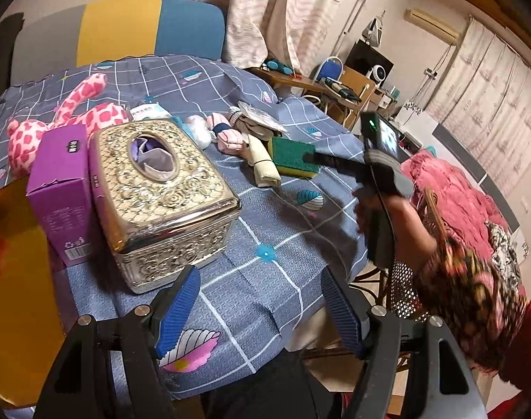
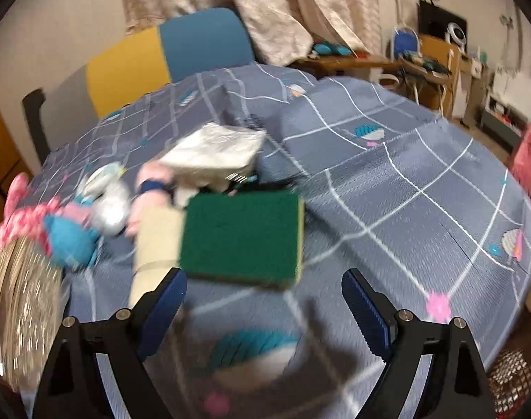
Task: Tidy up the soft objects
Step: 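Grasp the beige rolled cloth with the left tool while the right tool grasps the green sponge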
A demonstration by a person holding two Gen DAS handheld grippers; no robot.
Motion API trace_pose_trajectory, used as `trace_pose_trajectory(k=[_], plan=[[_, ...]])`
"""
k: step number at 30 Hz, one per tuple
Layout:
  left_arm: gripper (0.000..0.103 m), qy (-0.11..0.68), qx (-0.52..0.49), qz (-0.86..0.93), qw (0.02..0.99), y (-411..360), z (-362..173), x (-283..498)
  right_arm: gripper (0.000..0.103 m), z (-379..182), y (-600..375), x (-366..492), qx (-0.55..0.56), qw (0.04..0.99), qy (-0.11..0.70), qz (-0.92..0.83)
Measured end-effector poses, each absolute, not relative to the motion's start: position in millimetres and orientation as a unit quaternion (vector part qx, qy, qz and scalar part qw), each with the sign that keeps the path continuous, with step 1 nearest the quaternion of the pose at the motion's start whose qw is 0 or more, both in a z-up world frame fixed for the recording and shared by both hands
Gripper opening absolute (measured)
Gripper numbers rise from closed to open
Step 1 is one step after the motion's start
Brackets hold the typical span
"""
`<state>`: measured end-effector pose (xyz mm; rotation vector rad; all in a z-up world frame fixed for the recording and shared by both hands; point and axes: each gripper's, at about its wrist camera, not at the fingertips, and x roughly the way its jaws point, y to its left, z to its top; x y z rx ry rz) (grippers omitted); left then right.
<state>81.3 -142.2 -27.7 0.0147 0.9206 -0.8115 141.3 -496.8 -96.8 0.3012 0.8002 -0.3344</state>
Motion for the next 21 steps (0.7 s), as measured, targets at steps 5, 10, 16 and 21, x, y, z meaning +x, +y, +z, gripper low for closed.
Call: trace_pose_trajectory(k=[5,10,16,21], plan=[[0.072,0.441,0.004,-0.374,0.816,-149.2,-27.8,87.8,0.091,-111.1,-528.1,168.8,0.201,0.879,0.397,-0.171],[0.072,0.436,0.004,-0.374,0.819,-156.4,-24.0,93.7,0.091,-122.9,-512.1,166.5,0.230,0.873,0.420,-0.097],[0.072,0.440,0.001,-0.378,0.815,-166.2,-23.8,98.9,0.091,-104.0,-481.3,144.9,0.169,0.897,0.403,-0.057],[0.072,0.443,0.009,-0.380,0.812,-171.9,-25.1,97.0,0.099,-82.9,-480.1,176.8,0.016,0.916,0.398,-0.051]])
